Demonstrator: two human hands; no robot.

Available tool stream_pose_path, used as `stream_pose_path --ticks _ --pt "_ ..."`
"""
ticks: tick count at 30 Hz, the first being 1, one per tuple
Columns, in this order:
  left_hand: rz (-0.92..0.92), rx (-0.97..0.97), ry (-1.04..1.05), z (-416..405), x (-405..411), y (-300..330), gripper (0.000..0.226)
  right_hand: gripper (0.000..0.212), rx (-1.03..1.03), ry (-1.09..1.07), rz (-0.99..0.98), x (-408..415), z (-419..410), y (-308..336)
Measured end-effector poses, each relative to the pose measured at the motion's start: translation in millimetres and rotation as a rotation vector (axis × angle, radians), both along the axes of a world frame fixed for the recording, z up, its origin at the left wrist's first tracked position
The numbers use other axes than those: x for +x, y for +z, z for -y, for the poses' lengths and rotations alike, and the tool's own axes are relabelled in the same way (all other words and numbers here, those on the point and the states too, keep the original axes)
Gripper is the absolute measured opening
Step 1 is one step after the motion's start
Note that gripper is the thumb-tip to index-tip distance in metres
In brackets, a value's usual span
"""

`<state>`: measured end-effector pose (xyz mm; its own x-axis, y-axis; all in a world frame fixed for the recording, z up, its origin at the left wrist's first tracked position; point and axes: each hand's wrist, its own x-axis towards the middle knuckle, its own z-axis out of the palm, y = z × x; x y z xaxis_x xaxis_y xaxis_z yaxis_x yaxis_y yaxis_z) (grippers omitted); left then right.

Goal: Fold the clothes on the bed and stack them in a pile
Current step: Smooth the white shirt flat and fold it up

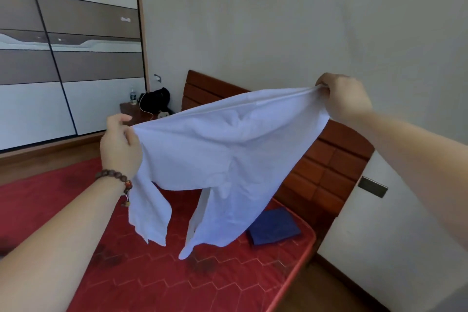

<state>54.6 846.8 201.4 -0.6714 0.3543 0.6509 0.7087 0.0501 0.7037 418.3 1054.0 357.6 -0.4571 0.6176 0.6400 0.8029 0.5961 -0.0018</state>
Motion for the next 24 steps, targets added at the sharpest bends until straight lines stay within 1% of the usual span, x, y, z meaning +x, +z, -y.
stream_pose_path --ticks 3,6,8,11,13,15,19,22,24 --pt "-0.121 -0.054 0.077 27 19 -13 0.021 0.022 0.074 0.029 -0.038 8 12 -18" --pt "-0.164 -0.162 0.081 60 42 -35 0.053 0.025 0.157 0.112 -0.135 27 27 -41" --pt "-0.15 -0.244 0.1 82 61 -50 0.06 0.031 0.191 0.159 -0.138 41 39 -59" --pt "-0.12 -0.319 0.128 115 89 -69 0.062 0.047 0.232 0.175 -0.1 58 52 -84" --pt "-0.137 -0.354 0.139 136 105 -77 0.059 0.053 0.27 0.168 -0.088 64 57 -96" --pt "-0.151 -0.364 0.125 155 115 -83 0.058 0.052 0.295 0.177 -0.076 63 60 -100" --pt "-0.184 -0.417 0.101 177 111 -94 0.062 0.051 0.262 0.187 -0.019 41 55 -104" --pt "-0.195 -0.573 0.124 176 93 -113 0.074 0.049 0.215 0.203 0.076 11 39 -117" --pt "-0.19 -0.698 0.15 172 81 -138 0.075 0.048 0.174 0.214 0.171 -14 24 -139"
